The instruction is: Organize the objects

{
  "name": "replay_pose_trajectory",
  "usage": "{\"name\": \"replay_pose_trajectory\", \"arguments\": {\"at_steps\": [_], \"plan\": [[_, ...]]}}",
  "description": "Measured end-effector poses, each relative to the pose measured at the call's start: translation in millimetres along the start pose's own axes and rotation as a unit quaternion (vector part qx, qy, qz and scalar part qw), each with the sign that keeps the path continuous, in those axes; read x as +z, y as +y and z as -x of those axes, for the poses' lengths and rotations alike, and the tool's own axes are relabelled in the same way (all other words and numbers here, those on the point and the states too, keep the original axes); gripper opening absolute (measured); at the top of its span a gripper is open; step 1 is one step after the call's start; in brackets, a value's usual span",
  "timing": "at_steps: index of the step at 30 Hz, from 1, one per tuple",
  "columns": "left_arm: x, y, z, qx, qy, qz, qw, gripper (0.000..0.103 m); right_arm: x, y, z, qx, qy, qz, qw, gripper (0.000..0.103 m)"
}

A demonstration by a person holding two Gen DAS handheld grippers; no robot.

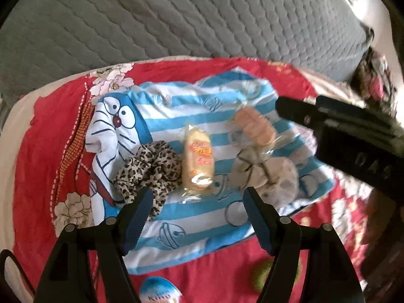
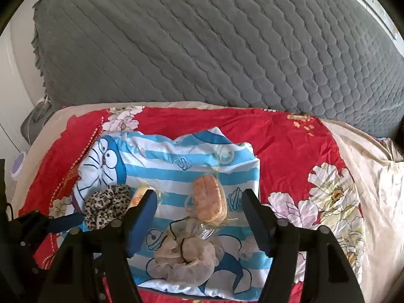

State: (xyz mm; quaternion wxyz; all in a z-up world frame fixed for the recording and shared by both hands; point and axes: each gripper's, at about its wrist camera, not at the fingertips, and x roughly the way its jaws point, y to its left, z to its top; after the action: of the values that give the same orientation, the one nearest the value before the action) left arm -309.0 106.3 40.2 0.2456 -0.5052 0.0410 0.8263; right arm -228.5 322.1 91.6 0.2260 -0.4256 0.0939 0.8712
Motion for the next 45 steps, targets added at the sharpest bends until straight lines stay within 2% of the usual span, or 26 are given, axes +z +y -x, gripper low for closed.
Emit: {"name": "replay_pose_trajectory", "arguments": {"at_steps": [5, 10, 13, 15, 20, 24, 33, 43, 45], "plan": [[0, -1, 23, 0.013, -0.023, -0.003, 0.9997, 0.078, 2, 1, 16, 0.001, -0.009, -0.007, 1.0, 0.076], [-1, 5, 43, -0.002, -0.028, 0.015, 0.9995, 0.079, 4, 7, 34, 0.002, -0.021, 0.002, 1.0, 0.077], [-3, 6, 56, 0.006, -0.036, 0.012, 0.9993, 0.079, 5, 12, 45, 0.01, -0.025, 0.003, 1.0, 0.079], [-4, 7, 62, 0.011, -0.038, 0.009, 0.9992, 0.079, 6, 15, 52, 0.015, -0.027, 0.006, 0.999, 0.084], [-11, 9, 80, 0.026, -0.043, -0.005, 0.9987, 0.079, 7, 22, 71, 0.016, -0.04, 0.019, 0.999, 0.084], [-15, 8, 95, 0.031, -0.05, -0.013, 0.9982, 0.079, 6, 22, 83, 0.024, -0.043, 0.016, 0.999, 0.091], [-12, -4, 136, 0.047, -0.092, -0.022, 0.9944, 0.079, 7, 29, 118, 0.025, -0.066, 0.03, 0.997, 0.094], [-19, 10, 162, 0.065, -0.117, -0.02, 0.9908, 0.079, 2, 37, 154, 0.028, -0.095, 0.046, 0.994, 0.096], [-22, 12, 163, 0.069, -0.118, -0.026, 0.9902, 0.079, 0, 38, 158, 0.029, -0.098, 0.048, 0.994, 0.1]]}}
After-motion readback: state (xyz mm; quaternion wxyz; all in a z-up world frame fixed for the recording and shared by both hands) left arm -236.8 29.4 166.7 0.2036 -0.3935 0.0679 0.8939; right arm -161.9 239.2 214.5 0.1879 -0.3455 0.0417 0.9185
